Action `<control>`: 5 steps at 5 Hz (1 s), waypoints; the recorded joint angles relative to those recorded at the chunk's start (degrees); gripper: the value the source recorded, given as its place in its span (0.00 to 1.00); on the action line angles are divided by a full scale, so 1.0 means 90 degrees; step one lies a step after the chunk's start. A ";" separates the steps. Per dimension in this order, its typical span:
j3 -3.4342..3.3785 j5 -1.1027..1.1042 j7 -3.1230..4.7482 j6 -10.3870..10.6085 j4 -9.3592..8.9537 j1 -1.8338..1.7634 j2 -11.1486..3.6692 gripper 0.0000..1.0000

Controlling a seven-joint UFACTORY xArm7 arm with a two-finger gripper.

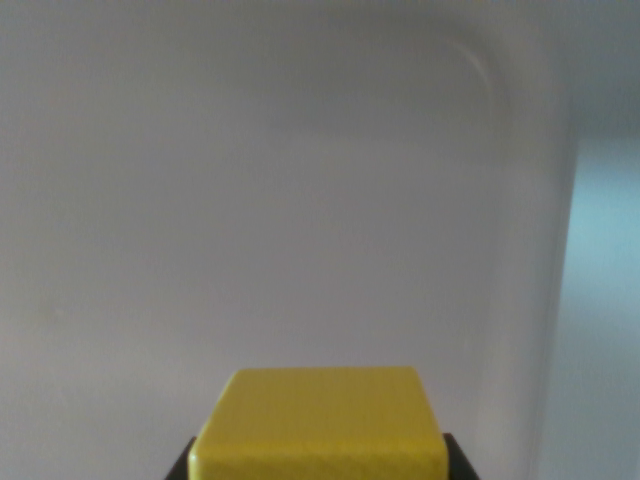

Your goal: Pick yellow cube

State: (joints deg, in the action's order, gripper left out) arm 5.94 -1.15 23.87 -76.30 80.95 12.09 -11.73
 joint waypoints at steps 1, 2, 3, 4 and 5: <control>0.0000 0.0000 0.0000 0.0000 0.0000 0.0000 0.0000 1.00; 0.0005 0.0013 -0.0008 -0.0265 0.0169 -0.0003 0.0096 1.00; 0.0005 0.0013 -0.0008 -0.0265 0.0169 -0.0003 0.0096 1.00; 0.0010 0.0026 -0.0017 -0.0530 0.0339 -0.0007 0.0193 1.00; 0.0010 0.0026 -0.0017 -0.0530 0.0339 -0.0007 0.0193 1.00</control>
State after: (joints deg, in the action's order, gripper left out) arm 6.02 -0.91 23.71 -81.07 84.00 12.03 -9.99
